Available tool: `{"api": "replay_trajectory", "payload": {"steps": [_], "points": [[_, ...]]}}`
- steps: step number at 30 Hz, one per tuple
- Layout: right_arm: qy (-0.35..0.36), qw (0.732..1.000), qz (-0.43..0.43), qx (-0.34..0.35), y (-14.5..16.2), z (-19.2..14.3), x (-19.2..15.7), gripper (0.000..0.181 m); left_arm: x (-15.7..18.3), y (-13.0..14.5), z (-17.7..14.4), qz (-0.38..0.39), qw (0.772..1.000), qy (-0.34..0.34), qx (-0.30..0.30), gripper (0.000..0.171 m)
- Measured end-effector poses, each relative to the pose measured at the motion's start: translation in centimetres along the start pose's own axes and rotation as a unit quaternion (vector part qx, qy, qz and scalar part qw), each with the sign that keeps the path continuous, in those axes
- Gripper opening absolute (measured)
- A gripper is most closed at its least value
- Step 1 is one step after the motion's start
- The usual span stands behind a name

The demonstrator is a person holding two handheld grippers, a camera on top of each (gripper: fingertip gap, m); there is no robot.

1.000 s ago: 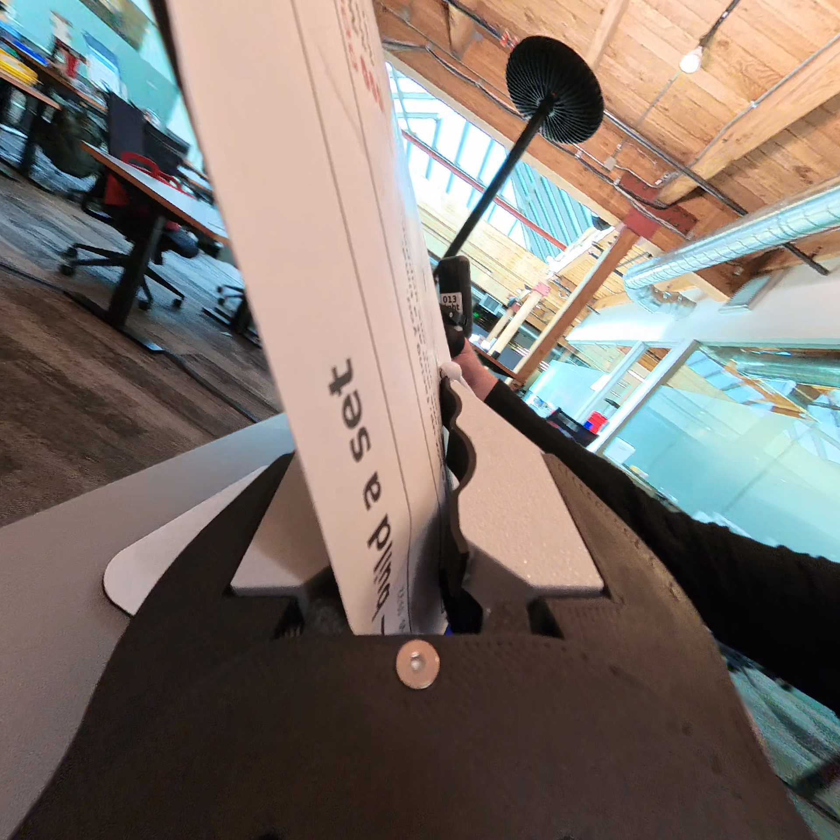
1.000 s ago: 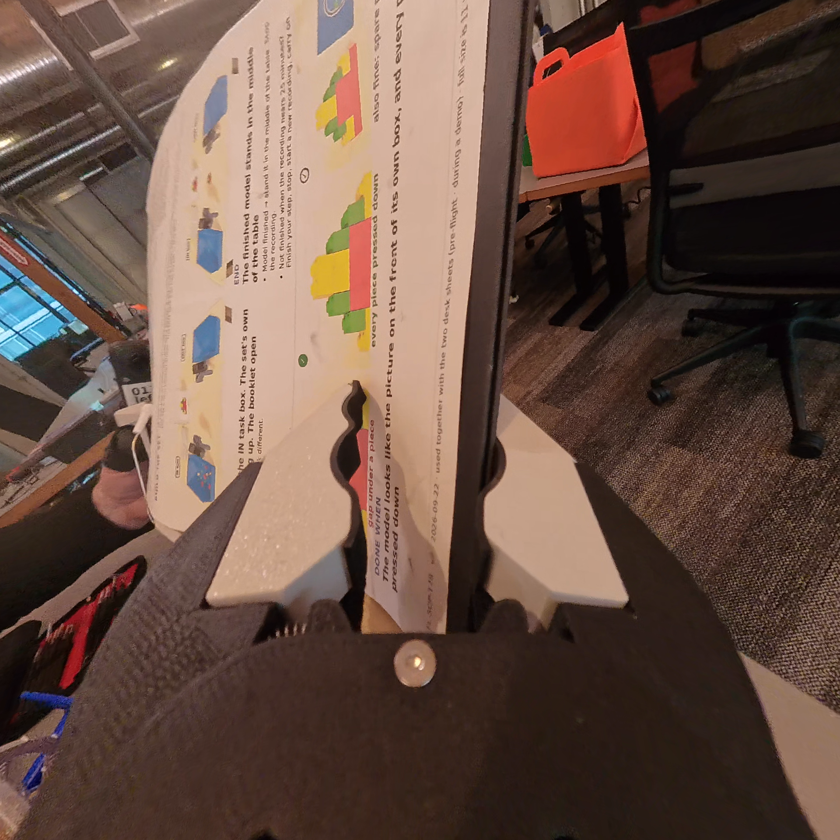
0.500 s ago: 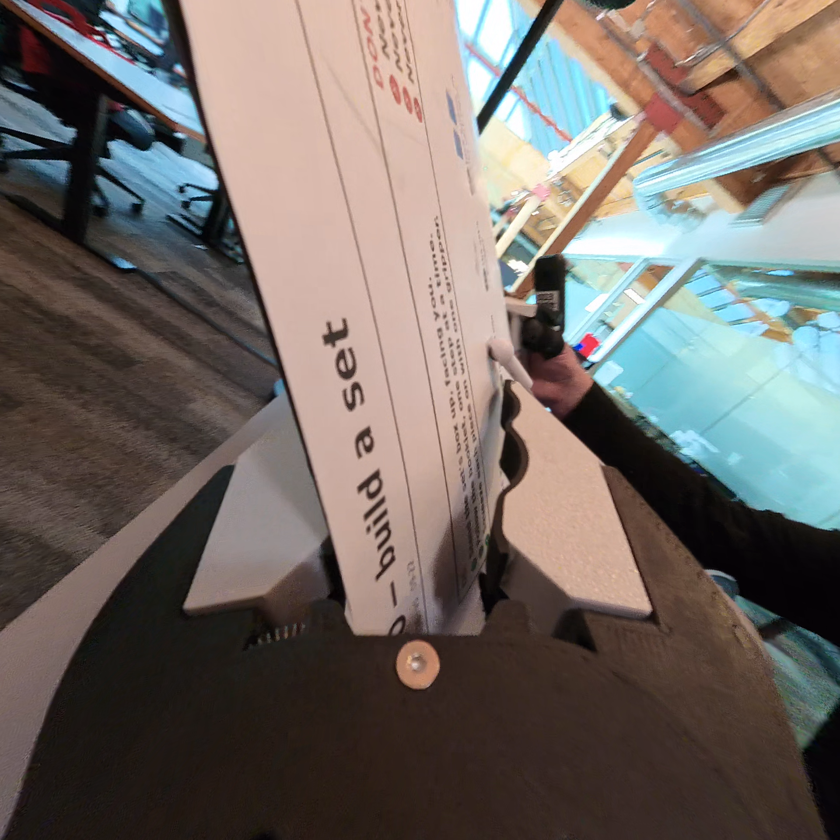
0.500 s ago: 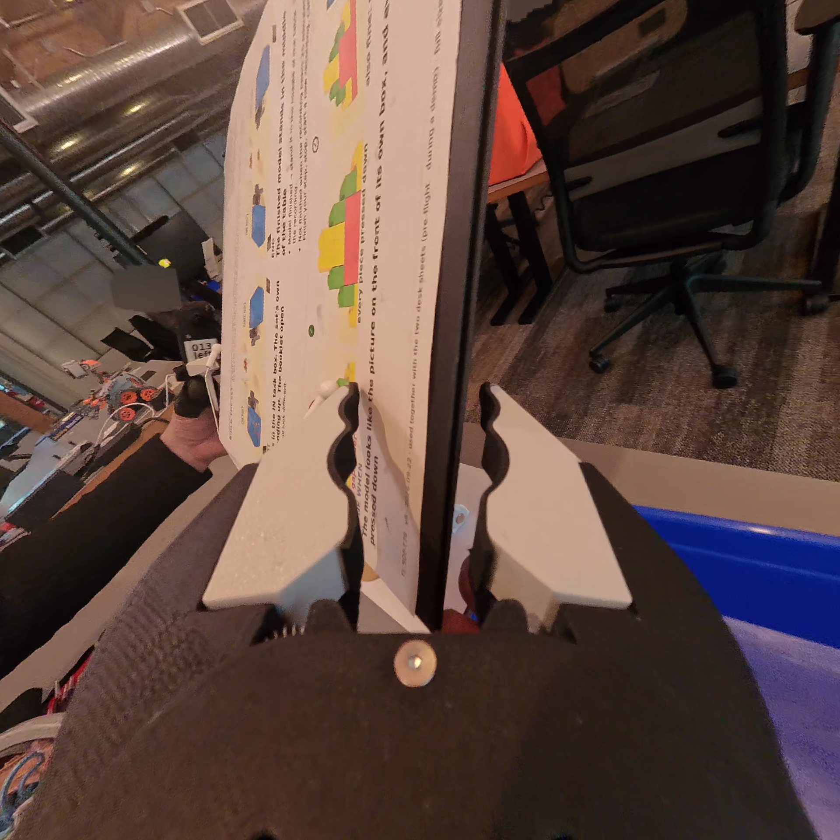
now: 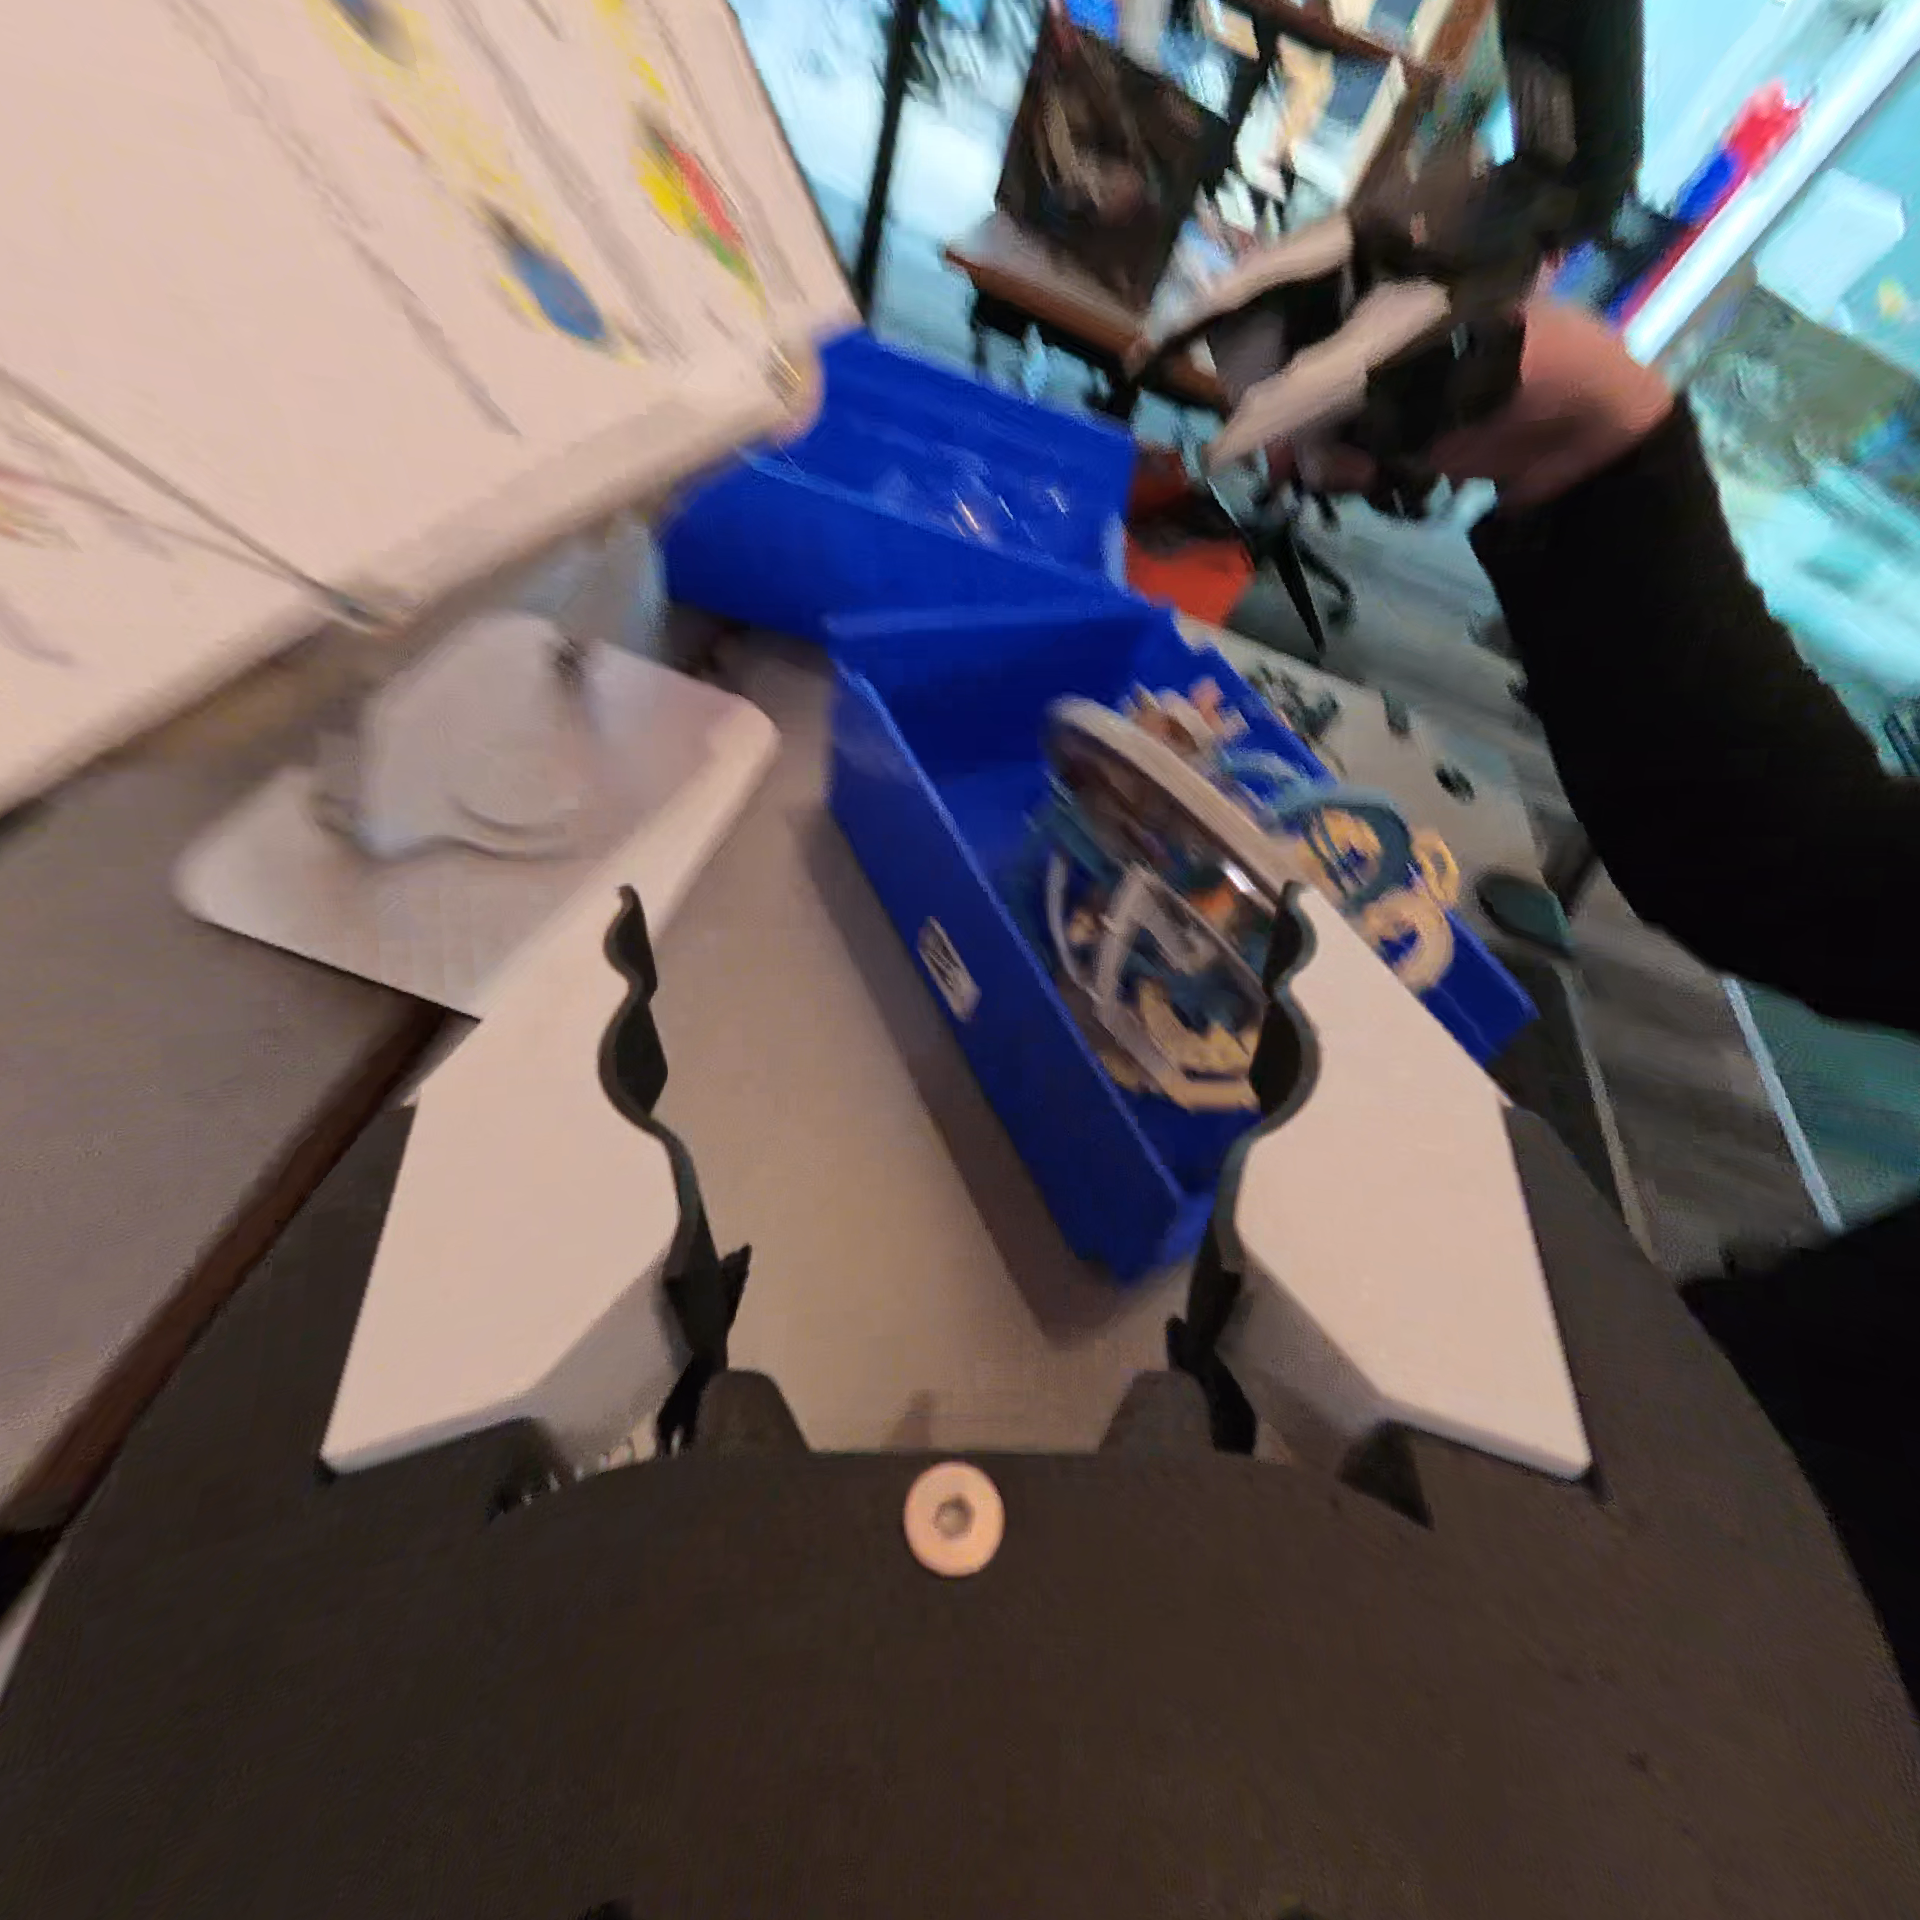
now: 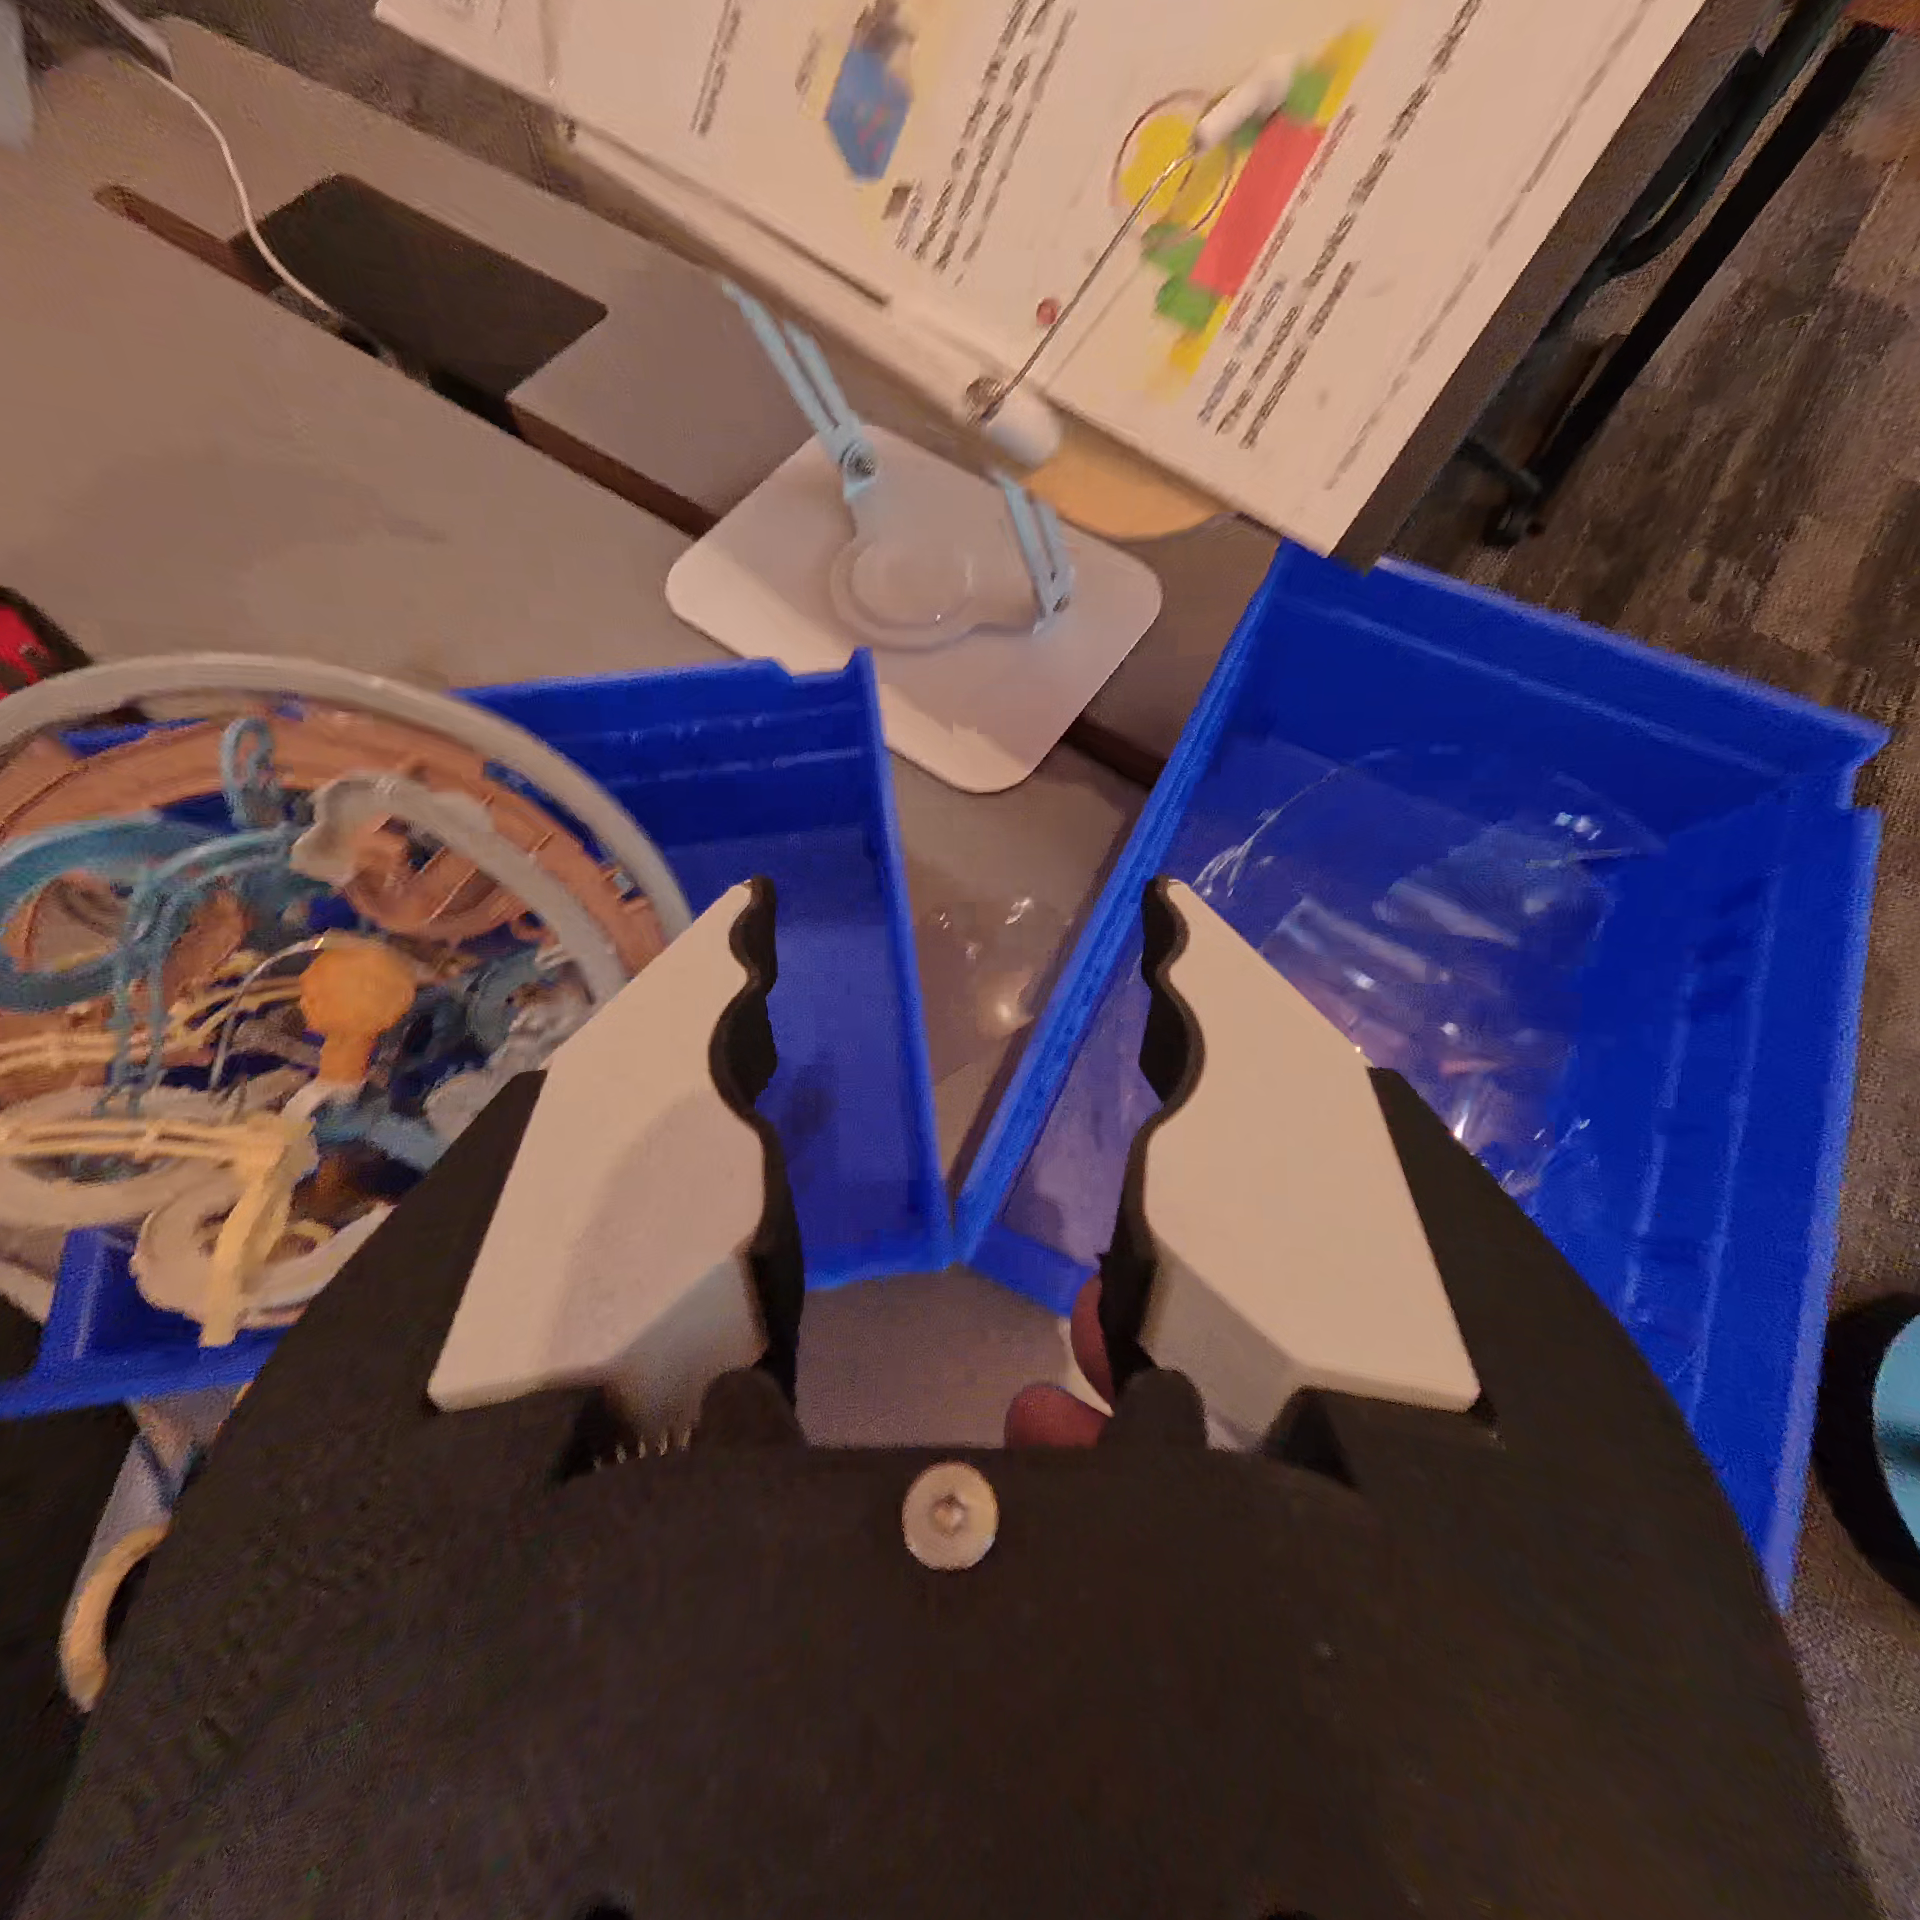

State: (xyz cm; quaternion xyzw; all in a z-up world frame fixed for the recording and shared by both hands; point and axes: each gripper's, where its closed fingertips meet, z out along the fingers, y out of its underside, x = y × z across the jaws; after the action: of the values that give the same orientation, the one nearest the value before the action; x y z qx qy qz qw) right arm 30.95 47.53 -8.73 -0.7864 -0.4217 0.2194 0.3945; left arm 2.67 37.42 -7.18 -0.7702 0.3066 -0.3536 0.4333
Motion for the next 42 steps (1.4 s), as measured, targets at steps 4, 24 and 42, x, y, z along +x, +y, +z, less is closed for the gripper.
{"api": "replay_trajectory", "payload": {"steps": [4,24,42], "points": [[0.008,0.999,0.024,-0.036,6.7,-0.8,-4.2,0.065,5.3,9.4,5.1,0.027,0.987,0.027,-0.158,0.109],[-0.081,0.993,0.062,0.058,5.3,6.5,-17.3,0.064,6.5,17.5,2.1,0.004,0.975,-0.159,-0.155,0.016],[-0.128,0.991,-0.022,0.022,2.2,9.4,-19.7,0.074,13.0,19.1,-5.7,0.035,0.972,-0.144,-0.183,0.088]]}}
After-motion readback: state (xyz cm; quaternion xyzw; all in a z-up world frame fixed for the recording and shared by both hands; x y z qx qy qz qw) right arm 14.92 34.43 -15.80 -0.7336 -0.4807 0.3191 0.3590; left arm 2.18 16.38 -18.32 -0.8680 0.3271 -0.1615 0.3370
